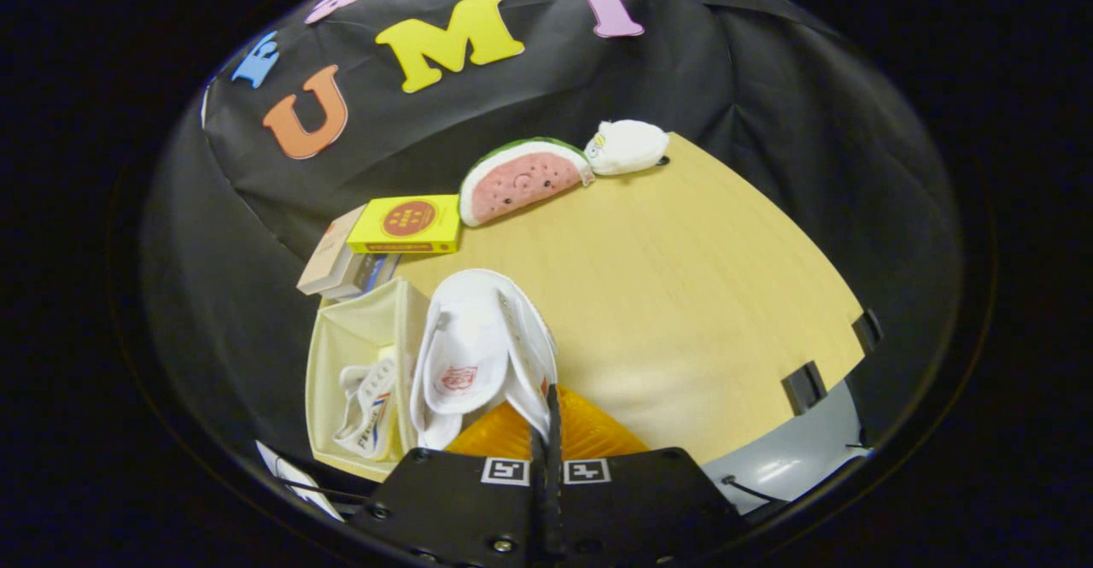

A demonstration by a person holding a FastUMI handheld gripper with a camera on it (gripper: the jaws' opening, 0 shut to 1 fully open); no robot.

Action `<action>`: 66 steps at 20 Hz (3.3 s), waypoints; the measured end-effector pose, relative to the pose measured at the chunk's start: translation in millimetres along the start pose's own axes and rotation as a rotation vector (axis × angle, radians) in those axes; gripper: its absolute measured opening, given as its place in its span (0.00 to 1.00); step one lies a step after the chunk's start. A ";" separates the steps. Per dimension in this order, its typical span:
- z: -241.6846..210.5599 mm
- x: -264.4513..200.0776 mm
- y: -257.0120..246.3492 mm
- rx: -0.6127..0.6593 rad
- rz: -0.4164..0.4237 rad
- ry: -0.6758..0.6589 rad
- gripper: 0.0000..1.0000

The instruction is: Open the storage box then place both shoes into the box .Put the left shoe in first, then the right shoe, with the right side of both shoes facing outward in a uniform manner.

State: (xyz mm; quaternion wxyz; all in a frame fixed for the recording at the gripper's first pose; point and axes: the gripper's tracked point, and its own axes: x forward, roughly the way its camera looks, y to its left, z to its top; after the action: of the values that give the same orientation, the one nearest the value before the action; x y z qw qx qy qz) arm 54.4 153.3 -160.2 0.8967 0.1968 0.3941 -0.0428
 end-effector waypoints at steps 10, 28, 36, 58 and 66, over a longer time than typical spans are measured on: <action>-10.2 17.1 142.9 -0.022 0.026 -0.024 0.00; -30.3 79.0 146.2 0.062 -0.130 -0.088 0.00; -43.0 90.0 163.1 0.035 -0.076 -0.070 0.31; 44.1 -76.5 141.1 -0.271 0.082 -0.488 0.95; 75.4 -150.8 89.7 -0.244 0.119 -0.615 0.96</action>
State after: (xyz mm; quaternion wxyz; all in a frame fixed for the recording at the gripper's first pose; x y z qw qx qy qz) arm 23.8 194.7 23.8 0.9915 0.0884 0.0949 -0.0001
